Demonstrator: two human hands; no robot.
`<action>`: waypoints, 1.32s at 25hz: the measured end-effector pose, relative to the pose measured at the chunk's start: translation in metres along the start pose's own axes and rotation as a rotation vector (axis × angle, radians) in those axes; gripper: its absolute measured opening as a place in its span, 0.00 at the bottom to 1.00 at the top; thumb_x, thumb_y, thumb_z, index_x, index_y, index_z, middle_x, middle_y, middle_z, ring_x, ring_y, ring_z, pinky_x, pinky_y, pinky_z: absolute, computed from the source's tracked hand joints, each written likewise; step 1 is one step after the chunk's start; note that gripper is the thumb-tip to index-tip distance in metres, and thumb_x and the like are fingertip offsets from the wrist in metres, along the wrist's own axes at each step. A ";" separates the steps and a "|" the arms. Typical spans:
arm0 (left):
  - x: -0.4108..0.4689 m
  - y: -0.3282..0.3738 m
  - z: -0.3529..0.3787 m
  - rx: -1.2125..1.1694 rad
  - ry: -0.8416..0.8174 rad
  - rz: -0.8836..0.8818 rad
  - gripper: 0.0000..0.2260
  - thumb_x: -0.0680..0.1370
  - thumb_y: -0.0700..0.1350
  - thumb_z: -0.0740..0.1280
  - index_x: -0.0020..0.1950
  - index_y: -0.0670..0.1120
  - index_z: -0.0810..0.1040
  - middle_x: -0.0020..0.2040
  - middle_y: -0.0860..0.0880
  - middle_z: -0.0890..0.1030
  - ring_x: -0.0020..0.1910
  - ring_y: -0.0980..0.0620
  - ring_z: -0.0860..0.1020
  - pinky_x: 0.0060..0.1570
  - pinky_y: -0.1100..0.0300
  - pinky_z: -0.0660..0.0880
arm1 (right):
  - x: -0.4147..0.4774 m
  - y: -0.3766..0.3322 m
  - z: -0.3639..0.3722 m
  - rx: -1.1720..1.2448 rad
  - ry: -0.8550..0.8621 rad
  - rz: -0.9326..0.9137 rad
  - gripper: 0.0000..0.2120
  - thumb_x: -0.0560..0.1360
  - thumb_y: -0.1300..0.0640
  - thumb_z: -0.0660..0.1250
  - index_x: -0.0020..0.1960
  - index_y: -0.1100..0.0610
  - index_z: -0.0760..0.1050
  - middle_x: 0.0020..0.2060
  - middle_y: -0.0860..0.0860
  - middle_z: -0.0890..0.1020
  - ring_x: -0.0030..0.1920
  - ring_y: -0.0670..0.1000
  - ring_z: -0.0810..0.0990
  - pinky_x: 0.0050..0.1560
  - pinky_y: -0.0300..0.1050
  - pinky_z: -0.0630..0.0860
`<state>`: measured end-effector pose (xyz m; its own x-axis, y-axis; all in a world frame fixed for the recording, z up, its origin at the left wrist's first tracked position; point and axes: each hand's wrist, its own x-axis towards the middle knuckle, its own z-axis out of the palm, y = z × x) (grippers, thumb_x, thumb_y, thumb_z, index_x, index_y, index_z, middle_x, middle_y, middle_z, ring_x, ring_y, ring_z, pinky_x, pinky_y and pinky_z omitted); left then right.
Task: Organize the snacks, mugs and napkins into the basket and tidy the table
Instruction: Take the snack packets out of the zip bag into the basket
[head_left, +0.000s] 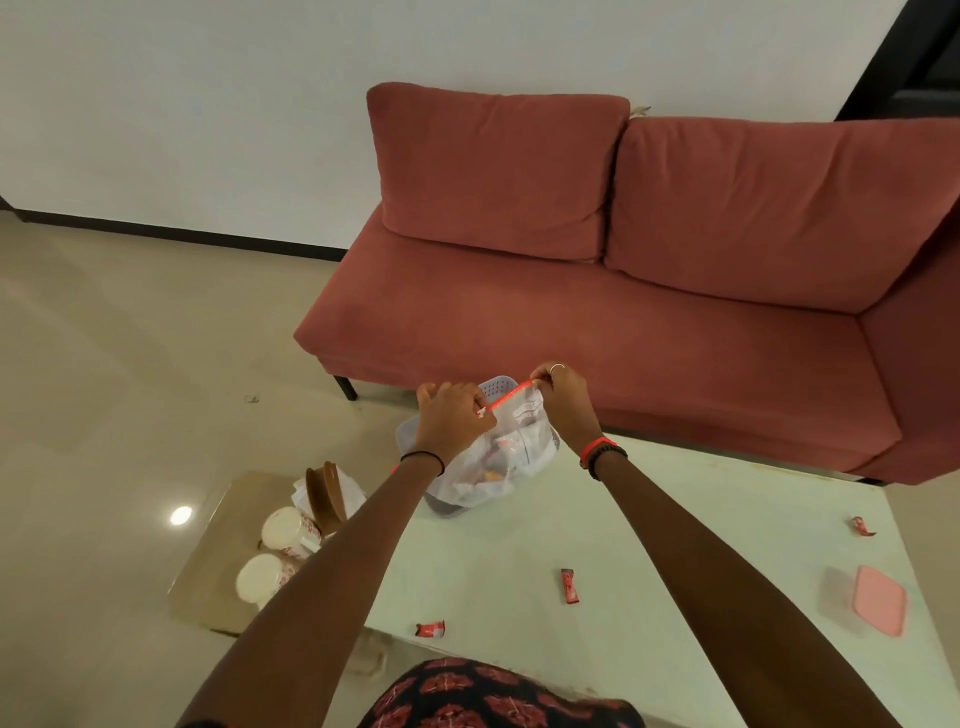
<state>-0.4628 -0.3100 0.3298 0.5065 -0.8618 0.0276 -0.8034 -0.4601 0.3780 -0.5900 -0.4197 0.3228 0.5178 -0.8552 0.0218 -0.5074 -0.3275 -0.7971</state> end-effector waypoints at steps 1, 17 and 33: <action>-0.005 -0.003 0.000 0.000 -0.003 -0.011 0.07 0.70 0.49 0.66 0.43 0.49 0.80 0.43 0.50 0.83 0.47 0.47 0.77 0.58 0.51 0.63 | 0.002 0.000 -0.002 -0.010 -0.001 -0.009 0.09 0.76 0.69 0.57 0.45 0.65 0.76 0.45 0.59 0.80 0.44 0.50 0.75 0.42 0.35 0.69; -0.069 -0.045 -0.007 0.073 0.007 -0.116 0.10 0.72 0.52 0.65 0.44 0.47 0.79 0.42 0.50 0.82 0.46 0.50 0.77 0.58 0.54 0.63 | 0.015 -0.004 -0.009 -0.005 0.175 0.036 0.11 0.73 0.71 0.54 0.49 0.66 0.74 0.51 0.60 0.78 0.47 0.51 0.72 0.47 0.39 0.66; -0.025 -0.076 0.006 -0.355 -0.307 -0.075 0.11 0.77 0.44 0.62 0.56 0.46 0.80 0.54 0.47 0.83 0.53 0.50 0.80 0.57 0.57 0.75 | 0.008 -0.001 0.036 -0.084 -0.106 -0.190 0.07 0.77 0.67 0.59 0.49 0.63 0.75 0.48 0.58 0.79 0.47 0.49 0.75 0.48 0.35 0.69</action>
<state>-0.4165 -0.2547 0.2944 0.4003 -0.8767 -0.2668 -0.5842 -0.4685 0.6628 -0.5608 -0.4123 0.3019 0.6770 -0.7292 0.0999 -0.4469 -0.5151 -0.7315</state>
